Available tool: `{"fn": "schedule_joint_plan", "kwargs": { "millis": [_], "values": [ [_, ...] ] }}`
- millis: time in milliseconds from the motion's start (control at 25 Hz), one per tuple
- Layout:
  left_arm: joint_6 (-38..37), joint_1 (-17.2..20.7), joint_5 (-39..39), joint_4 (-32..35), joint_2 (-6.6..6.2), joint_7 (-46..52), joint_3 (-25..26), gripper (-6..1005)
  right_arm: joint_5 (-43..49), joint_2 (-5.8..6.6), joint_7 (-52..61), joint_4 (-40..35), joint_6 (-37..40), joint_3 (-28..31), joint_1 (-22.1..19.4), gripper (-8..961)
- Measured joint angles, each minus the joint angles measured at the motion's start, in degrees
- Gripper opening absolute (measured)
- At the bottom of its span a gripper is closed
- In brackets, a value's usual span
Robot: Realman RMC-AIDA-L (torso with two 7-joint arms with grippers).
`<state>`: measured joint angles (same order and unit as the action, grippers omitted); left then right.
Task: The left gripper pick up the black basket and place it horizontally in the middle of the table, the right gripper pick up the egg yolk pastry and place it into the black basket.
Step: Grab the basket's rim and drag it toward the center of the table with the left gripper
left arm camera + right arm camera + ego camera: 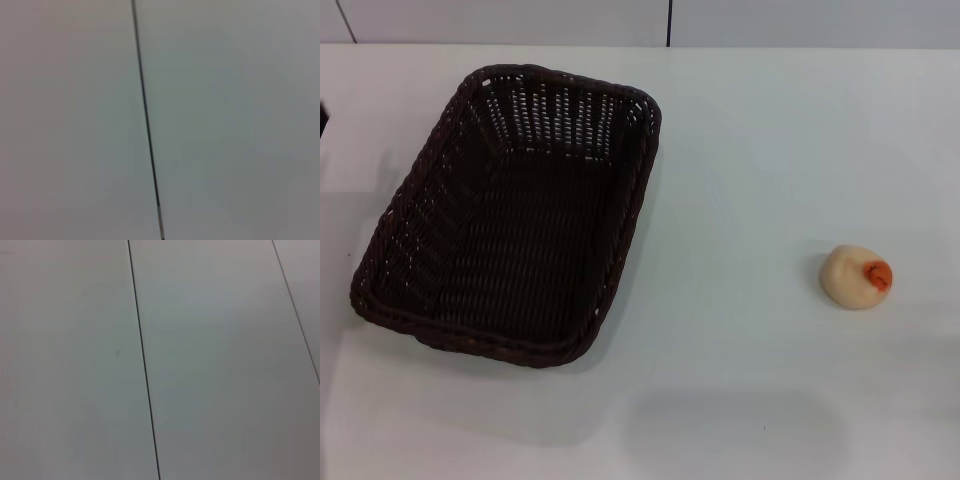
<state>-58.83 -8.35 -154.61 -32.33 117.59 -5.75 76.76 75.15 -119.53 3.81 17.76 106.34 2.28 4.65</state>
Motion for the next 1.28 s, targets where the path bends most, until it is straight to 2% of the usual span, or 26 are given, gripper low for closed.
{"fn": "schedule_joint_plan", "kwargs": {
  "millis": [80, 120, 160, 240, 280, 320, 360, 480, 520, 560, 680, 840, 880, 920, 1040, 1120, 1160, 1200, 1280],
  "values": [
    [8.62, 0.59, -0.23, -7.11, -0.42, -3.26, 1.21, 800, 0.00, 0.00, 0.06, 0.00, 0.00, 0.00, 0.01, 688],
    [17.81, 1.64, -1.19, -14.14, -1.63, -3.37, 1.72, 800, 0.00, 0.00, 0.11, -0.01, 0.00, 0.00, 0.00, 688],
    [17.81, 1.64, -1.19, -14.14, -1.63, -3.37, 1.72, 800, 0.00, 0.00, 0.11, -0.01, 0.00, 0.00, 0.00, 688],
    [28.93, 2.71, -2.73, -23.44, -3.39, -2.12, 2.05, 801, -0.03, 0.00, 0.15, -0.04, 0.00, 0.00, -0.07, 688],
    [30.94, 2.85, -2.95, -25.14, -3.68, -2.01, 2.09, 801, -0.06, 0.00, 0.16, -0.07, 0.00, 0.00, -0.11, 688],
    [38.71, 3.17, -3.77, -30.58, -4.54, -1.93, 2.35, 801, -0.18, 0.00, 0.17, -0.07, 0.00, 0.01, -0.13, 688],
    [38.71, 3.17, -3.77, -30.58, -4.54, -1.93, 2.35, 801, -0.18, 0.00, 0.17, -0.07, 0.00, 0.01, -0.13, 688],
    [52.60, 3.08, -4.59, -39.71, -5.09, -2.24, 4.47, 801, -0.27, -0.01, 0.19, -0.07, -0.01, 0.01, -0.15, 688],
    [60.83, 2.70, -4.66, -44.21, -4.71, -2.82, 6.47, 801, -0.29, -0.01, 0.19, -0.12, -0.06, 0.01, -0.16, 688],
    [60.83, 2.70, -4.66, -44.21, -4.71, -2.82, 6.47, 801, -0.29, -0.01, 0.19, -0.12, -0.06, 0.01, -0.16, 687],
    [73.31, 1.86, -4.59, -51.55, -3.44, -5.48, 9.65, 801, -0.30, -0.01, 0.21, -0.14, -0.38, 0.01, -0.04, 687],
    [91.72, -0.23, -4.50, -61.66, -0.36, -10.35, 14.66, 802, -0.30, 0.00, 0.22, -0.24, -0.57, 0.01, 0.09, 687],
    [91.72, -0.23, -4.50, -61.66, -0.36, -10.35, 14.66, 802, -0.30, 0.00, 0.23, -0.25, -0.62, 0.01, 0.12, 687],
    [101.95, -2.27, -4.72, -66.65, 0.48, -11.92, 17.36, 802, -0.29, -0.01, 0.23, -0.27, -0.67, 0.01, 0.14, 687],
    [109.18, -3.84, -4.96, -69.73, 0.30, -12.29, 18.07, 802, -0.35, -0.01, 0.24, -0.30, -0.72, 0.01, 0.07, 687],
    [118.00, -6.57, -5.60, -71.82, 0.30, -13.09, 20.26, 802, -0.47, 0.00, 0.23, -0.36, -0.77, 0.01, -0.05, 688],
    [118.00, -6.57, -5.60, -71.82, 0.30, -13.09, 20.26, 801, -0.47, 0.00, 0.23, -0.36, -0.77, 0.01, -0.05, 688],
    [123.84, -8.60, -5.89, -72.35, 0.35, -13.73, 22.15, 801, -0.47, 0.02, 0.30, -0.37, -0.79, 0.01, -0.06, 688],
    [126.16, -9.33, -6.02, -72.51, 0.35, -13.85, 22.68, 800, -0.47, 0.04, 0.33, -0.39, -0.79, 0.03, -0.06, 688]
  ]
}}
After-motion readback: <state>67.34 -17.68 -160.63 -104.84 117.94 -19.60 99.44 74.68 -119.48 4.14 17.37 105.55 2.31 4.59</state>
